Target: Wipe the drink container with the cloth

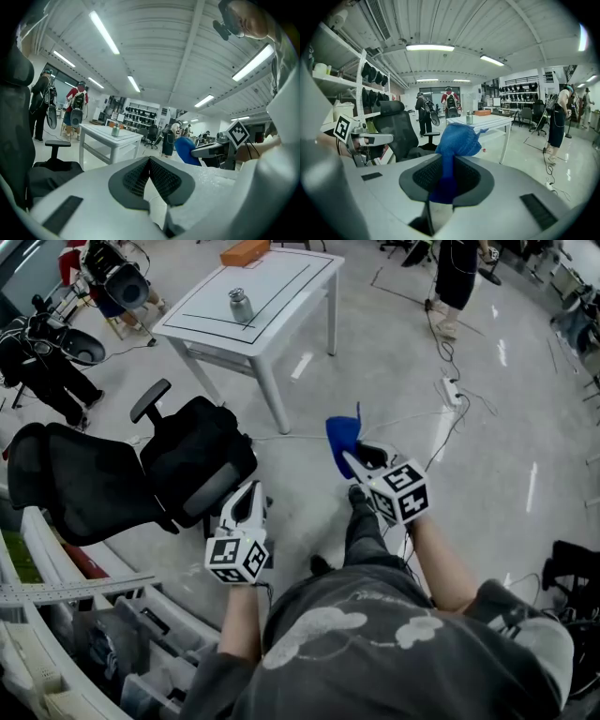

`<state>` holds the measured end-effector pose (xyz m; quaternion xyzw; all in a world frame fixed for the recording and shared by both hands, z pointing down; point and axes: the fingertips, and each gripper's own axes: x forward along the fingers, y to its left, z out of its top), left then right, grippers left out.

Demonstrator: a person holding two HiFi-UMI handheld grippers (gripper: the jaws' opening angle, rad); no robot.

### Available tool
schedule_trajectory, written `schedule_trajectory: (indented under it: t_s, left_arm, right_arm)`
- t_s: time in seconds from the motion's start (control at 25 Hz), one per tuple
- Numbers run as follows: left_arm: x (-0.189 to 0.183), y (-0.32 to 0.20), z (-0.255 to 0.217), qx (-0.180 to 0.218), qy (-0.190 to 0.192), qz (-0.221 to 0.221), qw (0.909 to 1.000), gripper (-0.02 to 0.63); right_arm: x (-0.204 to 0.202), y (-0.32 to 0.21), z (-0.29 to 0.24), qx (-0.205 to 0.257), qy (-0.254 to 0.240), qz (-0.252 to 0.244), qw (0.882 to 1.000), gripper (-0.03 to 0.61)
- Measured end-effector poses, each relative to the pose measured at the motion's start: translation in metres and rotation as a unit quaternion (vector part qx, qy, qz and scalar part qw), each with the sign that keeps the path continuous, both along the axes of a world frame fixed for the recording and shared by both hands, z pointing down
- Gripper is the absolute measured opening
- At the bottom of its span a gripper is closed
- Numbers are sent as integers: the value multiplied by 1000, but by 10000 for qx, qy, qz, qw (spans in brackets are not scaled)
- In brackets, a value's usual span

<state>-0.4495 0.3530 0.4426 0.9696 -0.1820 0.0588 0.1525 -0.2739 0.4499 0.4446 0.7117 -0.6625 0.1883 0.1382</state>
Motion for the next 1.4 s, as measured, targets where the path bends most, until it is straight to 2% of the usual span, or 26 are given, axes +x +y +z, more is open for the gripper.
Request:
schedule_trajectory:
  t_s: [0.36,0.72,1.0,1.24,1.4]
  left_arm:
    - [48,-47,0,41,-99,-228,9997,3]
    - [141,-108,-21,226,-303,-652,9972,3]
    - [209,-143,-32,192,-257,-1063,9938,3]
    - [233,-161,-34,138,-152,-1655,9860,3]
    - [240,-167,-30,100,-264,-1726,9846,3]
  right_arm:
    - [54,-43,-3,168,113,-202,9996,72]
    - [154,-114,-16,395,-21,-805,9960,72]
    - [224,-157,-13,417,-198,-1172,9920,72]
    - [260,-185,-10,333,-229,-1616,9860,74]
    - [269,-209,-7,314,-309,-1701,9844,72]
